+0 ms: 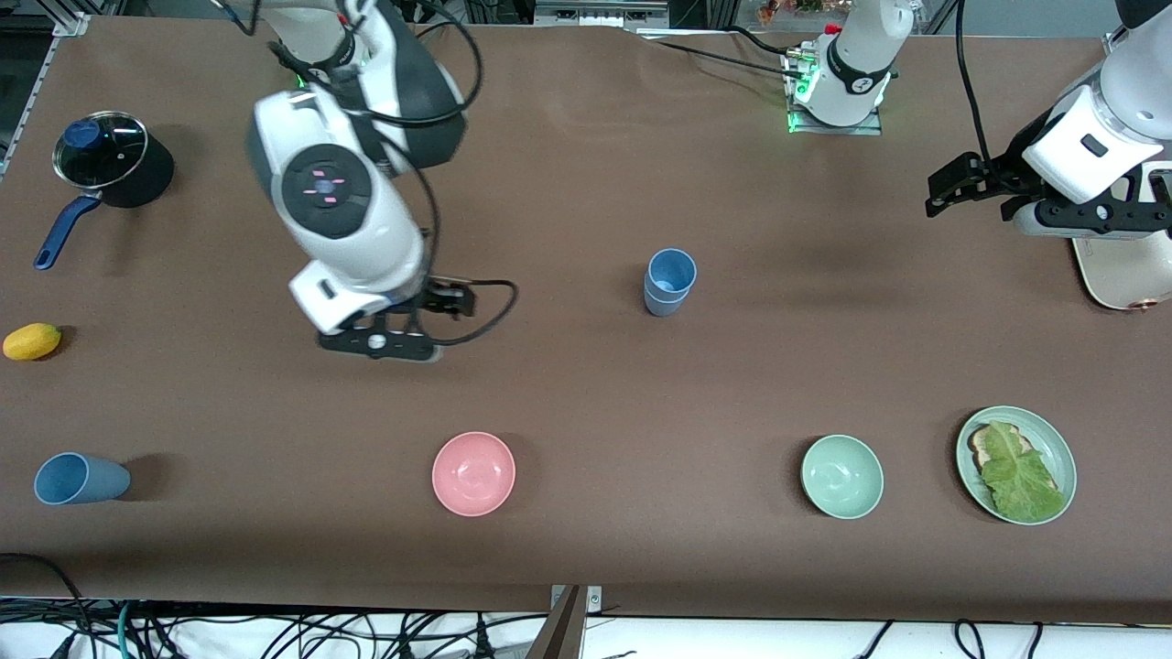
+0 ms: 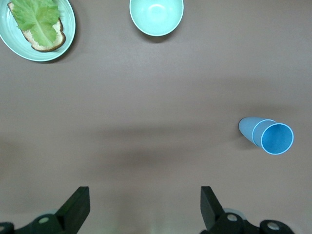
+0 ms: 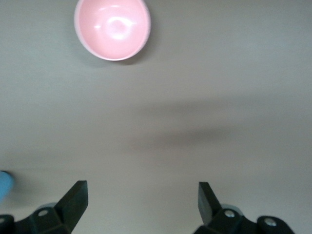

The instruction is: Stack blue cups with both arms

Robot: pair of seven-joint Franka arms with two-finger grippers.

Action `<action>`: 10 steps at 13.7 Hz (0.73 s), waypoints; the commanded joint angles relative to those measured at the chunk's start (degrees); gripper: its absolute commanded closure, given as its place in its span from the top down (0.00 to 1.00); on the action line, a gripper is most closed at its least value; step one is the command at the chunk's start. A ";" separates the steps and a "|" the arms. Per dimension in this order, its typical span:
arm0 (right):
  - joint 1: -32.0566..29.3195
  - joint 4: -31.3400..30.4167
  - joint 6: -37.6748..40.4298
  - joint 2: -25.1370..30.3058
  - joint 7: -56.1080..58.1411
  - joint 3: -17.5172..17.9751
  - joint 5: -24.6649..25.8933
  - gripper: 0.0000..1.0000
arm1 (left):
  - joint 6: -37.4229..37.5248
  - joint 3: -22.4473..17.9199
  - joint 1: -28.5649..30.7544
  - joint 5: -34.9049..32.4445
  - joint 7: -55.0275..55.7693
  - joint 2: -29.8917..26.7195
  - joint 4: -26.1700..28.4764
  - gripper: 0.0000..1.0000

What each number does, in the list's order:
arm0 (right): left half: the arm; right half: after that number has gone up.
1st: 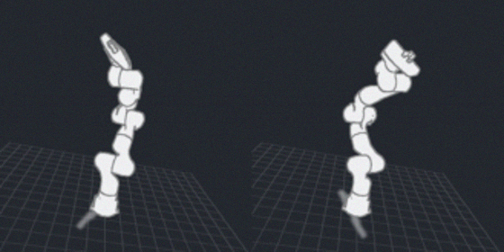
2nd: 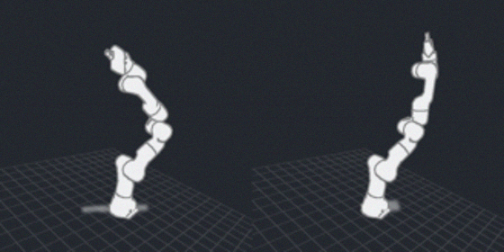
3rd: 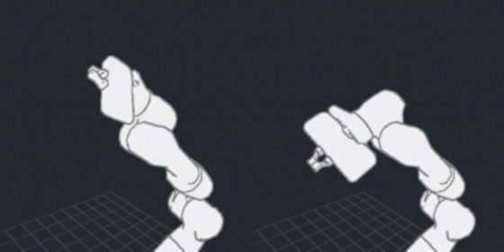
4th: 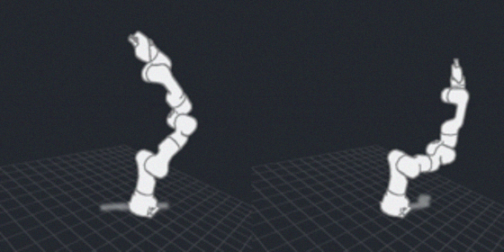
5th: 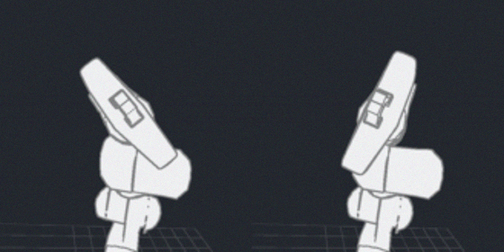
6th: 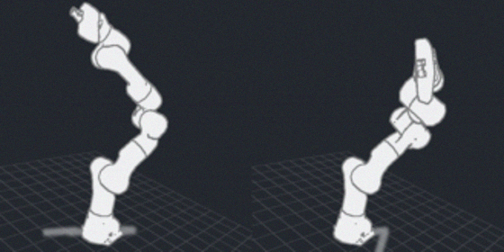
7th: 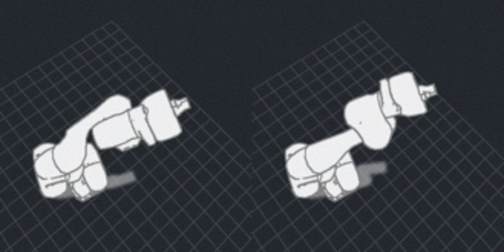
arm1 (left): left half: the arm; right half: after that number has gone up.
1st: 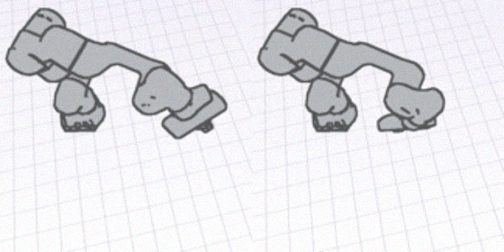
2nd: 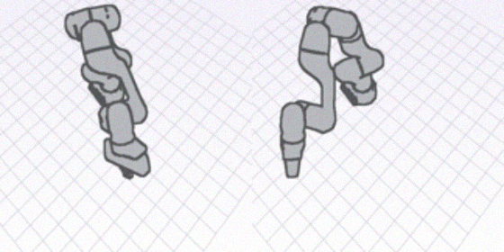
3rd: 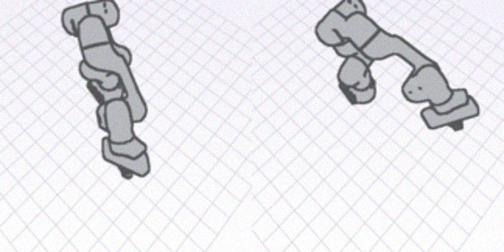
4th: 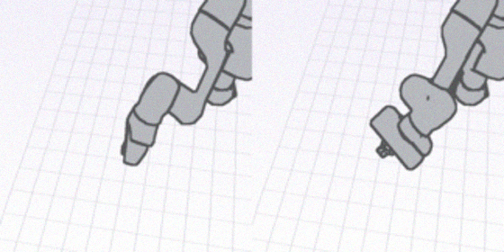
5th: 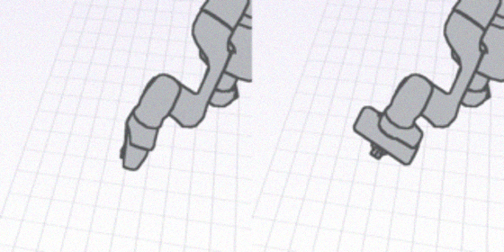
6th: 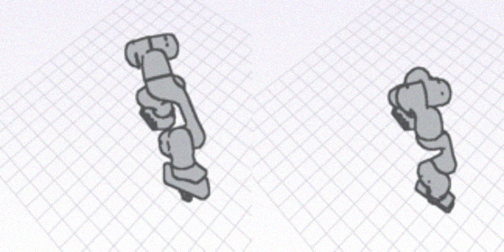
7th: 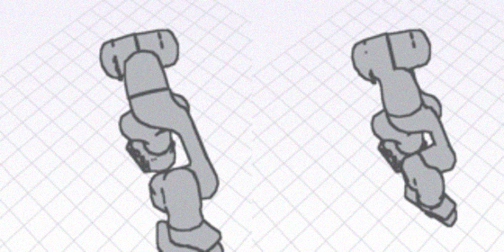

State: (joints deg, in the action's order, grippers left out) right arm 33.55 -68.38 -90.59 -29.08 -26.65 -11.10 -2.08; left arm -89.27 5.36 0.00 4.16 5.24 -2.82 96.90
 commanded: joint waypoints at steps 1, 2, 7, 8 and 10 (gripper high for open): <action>-5.57 -11.75 -0.29 10.24 10.79 -0.85 -2.13 1.00 | 1.29 0.18 0.09 -1.44 -0.94 0.18 -1.36 1.00; -8.74 -14.39 -0.20 12.88 13.79 -0.42 -2.31 1.00 | 1.20 0.27 0.09 -1.44 -0.85 0.18 -1.36 1.00; -24.19 -20.38 0.77 21.94 20.32 7.98 -1.52 1.00 | 1.20 0.36 0.00 -1.53 -0.85 0.27 -1.45 1.00; -28.76 -21.00 0.77 23.09 19.97 12.03 -1.17 1.00 | 1.20 0.36 0.09 -1.53 -0.85 0.27 -1.45 1.00; -32.41 -21.71 0.86 24.24 19.97 15.23 -0.38 1.00 | 1.20 0.36 0.09 -1.53 -0.85 0.27 -1.45 1.00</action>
State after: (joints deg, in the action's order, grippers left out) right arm 4.67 -86.90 -89.32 -7.75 -6.51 0.23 -3.38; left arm -89.23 5.44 -0.03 4.16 5.24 -2.82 96.84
